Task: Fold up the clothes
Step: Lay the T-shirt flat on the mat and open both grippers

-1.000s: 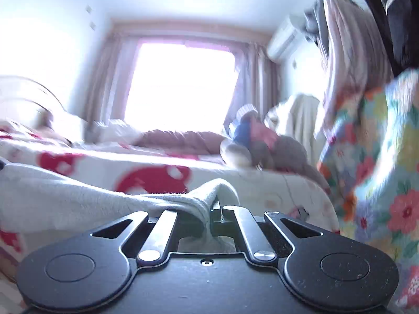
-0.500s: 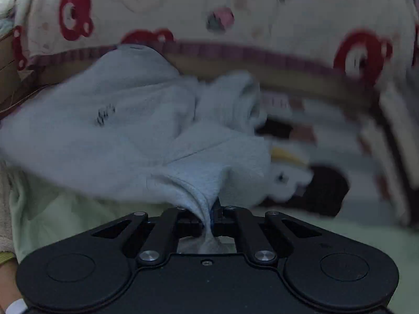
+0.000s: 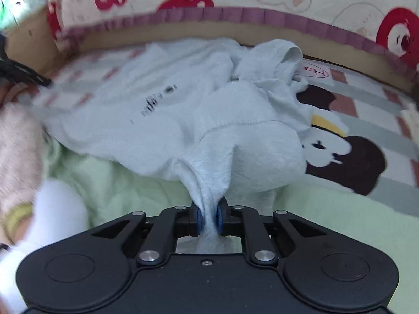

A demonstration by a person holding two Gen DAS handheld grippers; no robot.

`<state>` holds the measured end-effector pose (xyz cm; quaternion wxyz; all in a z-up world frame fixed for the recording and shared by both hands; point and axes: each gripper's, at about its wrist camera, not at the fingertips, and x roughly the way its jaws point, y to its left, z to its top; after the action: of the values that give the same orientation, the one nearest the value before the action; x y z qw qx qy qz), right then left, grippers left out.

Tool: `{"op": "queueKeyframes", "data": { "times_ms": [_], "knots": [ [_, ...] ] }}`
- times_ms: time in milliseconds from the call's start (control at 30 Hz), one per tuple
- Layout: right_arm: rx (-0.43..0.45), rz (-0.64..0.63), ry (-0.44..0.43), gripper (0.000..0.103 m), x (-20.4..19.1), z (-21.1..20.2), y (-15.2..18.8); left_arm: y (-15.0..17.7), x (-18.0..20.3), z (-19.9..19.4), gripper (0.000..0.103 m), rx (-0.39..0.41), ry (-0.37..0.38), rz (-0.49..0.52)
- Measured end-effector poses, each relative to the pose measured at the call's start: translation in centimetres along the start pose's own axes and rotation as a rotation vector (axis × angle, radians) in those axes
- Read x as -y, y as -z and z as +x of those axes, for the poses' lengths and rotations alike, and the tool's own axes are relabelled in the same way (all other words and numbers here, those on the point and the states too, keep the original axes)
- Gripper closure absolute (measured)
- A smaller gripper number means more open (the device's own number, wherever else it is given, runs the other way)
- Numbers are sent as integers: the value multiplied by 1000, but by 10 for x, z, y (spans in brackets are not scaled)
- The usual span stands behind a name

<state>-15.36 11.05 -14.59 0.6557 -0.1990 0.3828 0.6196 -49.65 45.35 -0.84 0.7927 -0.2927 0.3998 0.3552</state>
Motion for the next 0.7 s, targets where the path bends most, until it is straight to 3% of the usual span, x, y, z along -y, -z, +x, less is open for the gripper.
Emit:
{"op": "queueKeyframes", "data": {
  "times_ms": [67, 133, 233, 300, 400, 500, 633, 700],
  "knots": [
    [90, 53, -86, 71, 12, -11, 5, -10, 32, 7, 93, 22, -11, 25],
    [186, 109, -165, 51, 25, -20, 8, -22, 63, 15, 91, 47, -25, 36],
    [296, 203, -288, 45, 53, -23, 3, -37, 103, 24, 89, 89, -50, 38],
    [304, 237, -277, 43, 69, -12, -10, -41, 125, 25, 88, 127, -72, 53],
    [177, 130, -121, 43, 73, 18, -52, -42, 142, 20, 83, 175, -133, 73],
    [39, 10, -51, 43, 74, 53, -107, -44, 141, 22, 79, 158, -140, 36],
    [-161, -26, -123, 43, 74, 83, -164, -51, 132, 25, 78, 160, -155, 30],
    [-210, 21, -182, 43, 80, 83, -172, -46, 122, 26, 72, 172, -158, 33]
  ]
}}
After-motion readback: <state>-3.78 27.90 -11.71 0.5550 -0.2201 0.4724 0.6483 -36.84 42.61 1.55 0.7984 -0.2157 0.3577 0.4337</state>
